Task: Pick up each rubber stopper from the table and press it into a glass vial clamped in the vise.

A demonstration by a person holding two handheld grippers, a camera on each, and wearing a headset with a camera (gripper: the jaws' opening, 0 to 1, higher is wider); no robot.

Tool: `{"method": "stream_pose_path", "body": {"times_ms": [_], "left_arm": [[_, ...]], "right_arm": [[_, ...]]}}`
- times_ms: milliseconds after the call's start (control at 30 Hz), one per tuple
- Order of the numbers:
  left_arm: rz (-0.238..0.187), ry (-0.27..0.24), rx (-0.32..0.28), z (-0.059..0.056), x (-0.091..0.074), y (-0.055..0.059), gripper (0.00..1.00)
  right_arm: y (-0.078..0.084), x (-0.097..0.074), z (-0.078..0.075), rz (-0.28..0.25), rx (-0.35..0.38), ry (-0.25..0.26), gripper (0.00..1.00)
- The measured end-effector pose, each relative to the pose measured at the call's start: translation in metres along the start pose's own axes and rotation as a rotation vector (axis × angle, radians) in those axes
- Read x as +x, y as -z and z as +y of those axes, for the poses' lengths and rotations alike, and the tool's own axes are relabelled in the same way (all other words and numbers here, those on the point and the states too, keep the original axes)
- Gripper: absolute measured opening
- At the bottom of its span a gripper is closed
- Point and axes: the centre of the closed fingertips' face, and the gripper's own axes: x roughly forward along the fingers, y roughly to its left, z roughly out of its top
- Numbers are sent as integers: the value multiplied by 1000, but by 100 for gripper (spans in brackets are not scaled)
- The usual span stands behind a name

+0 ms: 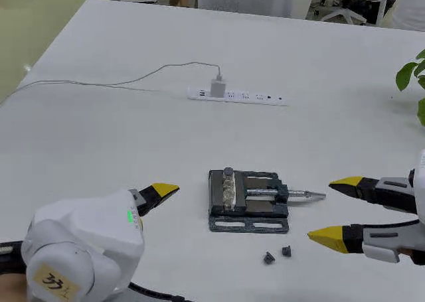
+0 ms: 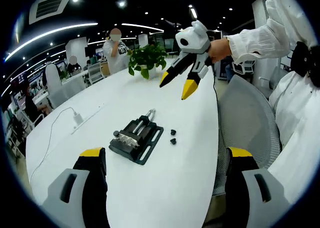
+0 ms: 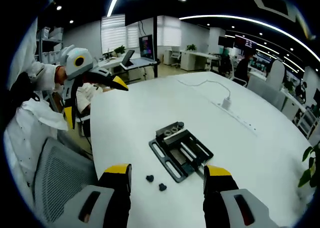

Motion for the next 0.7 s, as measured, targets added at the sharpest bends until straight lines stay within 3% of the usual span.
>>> {"method": "stream_pose_path", "body": {"times_ms": [233,700], "left_arm": [[11,14,3,2,5,2,99],[23,36,-7,2,14,5,99]], "right_arm": [[18,2,4,-9,32,-2,52],[52,15,11,32,32,-37,46]]}}
